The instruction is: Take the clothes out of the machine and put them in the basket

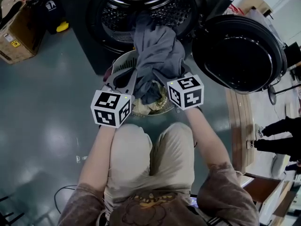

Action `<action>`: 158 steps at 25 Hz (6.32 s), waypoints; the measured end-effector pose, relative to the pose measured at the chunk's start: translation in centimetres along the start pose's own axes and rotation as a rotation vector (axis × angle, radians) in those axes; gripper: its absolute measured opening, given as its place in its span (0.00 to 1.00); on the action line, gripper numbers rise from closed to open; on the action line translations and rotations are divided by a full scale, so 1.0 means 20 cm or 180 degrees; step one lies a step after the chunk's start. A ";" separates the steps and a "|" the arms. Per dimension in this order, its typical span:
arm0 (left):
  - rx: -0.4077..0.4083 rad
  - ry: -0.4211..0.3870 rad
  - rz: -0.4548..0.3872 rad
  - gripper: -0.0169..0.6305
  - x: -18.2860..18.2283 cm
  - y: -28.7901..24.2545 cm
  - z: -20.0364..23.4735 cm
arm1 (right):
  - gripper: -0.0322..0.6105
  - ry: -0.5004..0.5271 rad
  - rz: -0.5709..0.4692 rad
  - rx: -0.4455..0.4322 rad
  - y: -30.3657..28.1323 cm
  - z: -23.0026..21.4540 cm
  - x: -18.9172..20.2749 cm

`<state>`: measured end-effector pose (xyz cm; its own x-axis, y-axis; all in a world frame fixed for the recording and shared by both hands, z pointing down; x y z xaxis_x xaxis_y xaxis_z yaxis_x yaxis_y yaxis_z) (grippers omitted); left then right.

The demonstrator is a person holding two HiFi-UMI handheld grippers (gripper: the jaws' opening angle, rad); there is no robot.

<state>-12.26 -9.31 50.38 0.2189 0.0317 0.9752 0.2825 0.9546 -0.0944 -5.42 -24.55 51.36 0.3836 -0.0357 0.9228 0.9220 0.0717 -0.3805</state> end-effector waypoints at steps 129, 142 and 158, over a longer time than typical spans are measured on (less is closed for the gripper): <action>-0.0109 0.0000 0.0193 0.04 0.06 -0.05 -0.02 | 0.13 -0.0039 0.0001 -0.0408 0.42 0.15 0.00; -0.0129 0.0016 0.0179 0.04 0.05 -0.03 -0.02 | 0.13 0.0059 -0.0005 -0.0416 0.37 0.17 0.02; -0.0143 0.0086 0.0149 0.04 0.04 0.00 0.01 | 0.15 -0.0238 0.0100 -0.0220 -0.21 0.04 0.26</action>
<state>-12.34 -9.24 51.18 0.2577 0.0675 0.9639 0.3129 0.9380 -0.1493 -7.29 -24.16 57.86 0.4098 0.0402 0.9113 0.9120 0.0027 -0.4102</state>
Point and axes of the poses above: the fingertips, and each gripper's own axes: y backward along the fingers, z to its left, x out of its underside, the point moved 6 cm from there along y, backward along the fingers, and after that the axes turned 5 degrees about -z, right-handed, at the moved point
